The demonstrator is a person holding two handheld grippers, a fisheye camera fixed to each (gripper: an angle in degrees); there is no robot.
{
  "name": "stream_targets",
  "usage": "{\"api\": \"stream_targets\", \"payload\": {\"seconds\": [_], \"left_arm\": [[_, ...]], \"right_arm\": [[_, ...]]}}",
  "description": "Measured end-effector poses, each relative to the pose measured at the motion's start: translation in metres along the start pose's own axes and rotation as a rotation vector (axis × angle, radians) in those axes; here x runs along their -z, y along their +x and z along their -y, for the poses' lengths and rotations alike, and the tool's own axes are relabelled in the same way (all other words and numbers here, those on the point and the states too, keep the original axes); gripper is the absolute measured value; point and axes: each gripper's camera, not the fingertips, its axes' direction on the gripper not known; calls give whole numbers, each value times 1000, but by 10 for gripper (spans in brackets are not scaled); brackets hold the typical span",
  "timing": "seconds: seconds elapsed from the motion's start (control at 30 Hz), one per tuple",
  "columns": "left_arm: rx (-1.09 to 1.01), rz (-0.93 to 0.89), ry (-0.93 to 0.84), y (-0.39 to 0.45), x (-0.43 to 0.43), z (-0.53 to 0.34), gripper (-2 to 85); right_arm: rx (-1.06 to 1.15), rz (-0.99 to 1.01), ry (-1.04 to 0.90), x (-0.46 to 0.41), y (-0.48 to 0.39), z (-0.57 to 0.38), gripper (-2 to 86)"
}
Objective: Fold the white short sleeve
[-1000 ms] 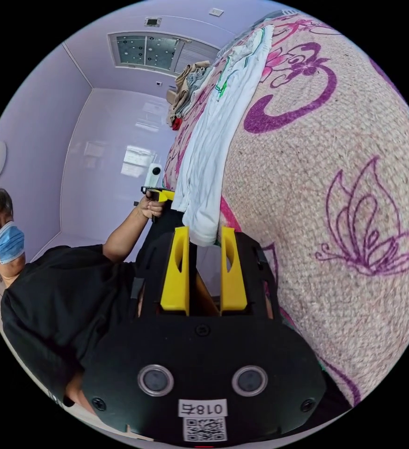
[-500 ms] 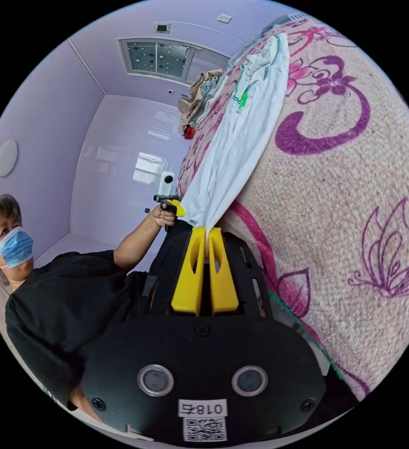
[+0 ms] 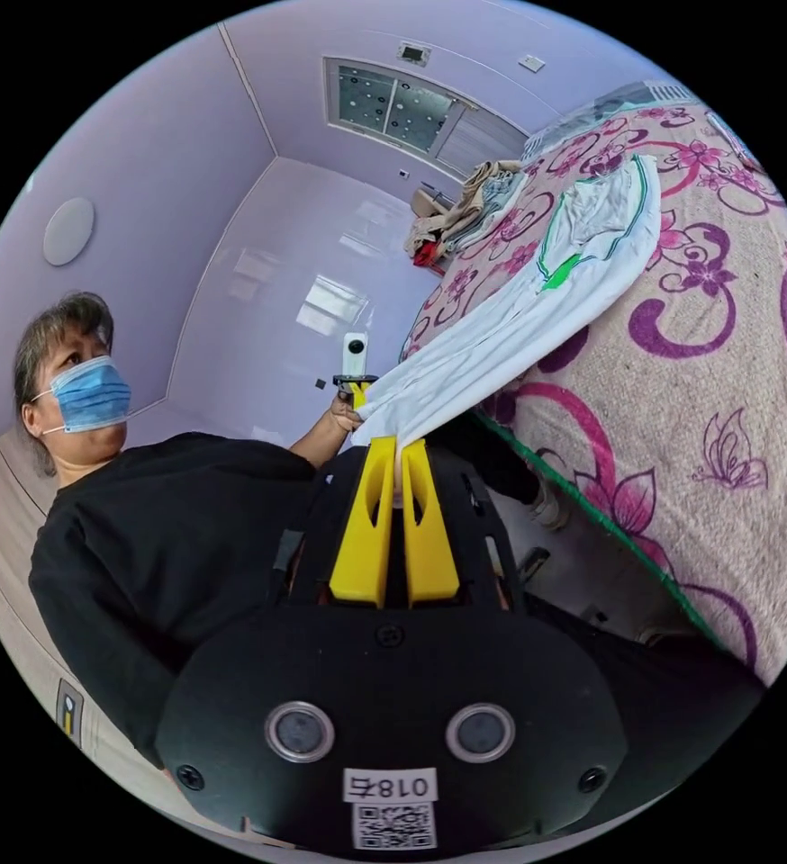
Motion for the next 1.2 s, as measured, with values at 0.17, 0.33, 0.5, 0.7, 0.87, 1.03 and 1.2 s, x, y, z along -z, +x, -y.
{"api": "stream_targets", "payload": {"seconds": [0.17,0.33,0.5,0.7,0.87,1.03,1.2], "left_arm": [[66,-119,129,-28,-5,-29,-9],[45,-153,258,-72,46,41,-9],[31,-141,340,-146,123,155,-8],[247,-166,485,-323,186,257,-7],[392,-215,570,-410,192,248,5],[350,-255,597,-417,210,249,115],[354,-321,705,-420,229,243,154]], "right_arm": [[-92,97,13,16,6,-8,-1],[-69,177,115,54,40,83,-1],[-46,174,167,87,91,217,0],[-253,200,247,99,245,364,3],[-402,240,323,96,312,387,18],[-385,308,355,104,315,405,107],[-426,378,458,111,320,412,130]]}}
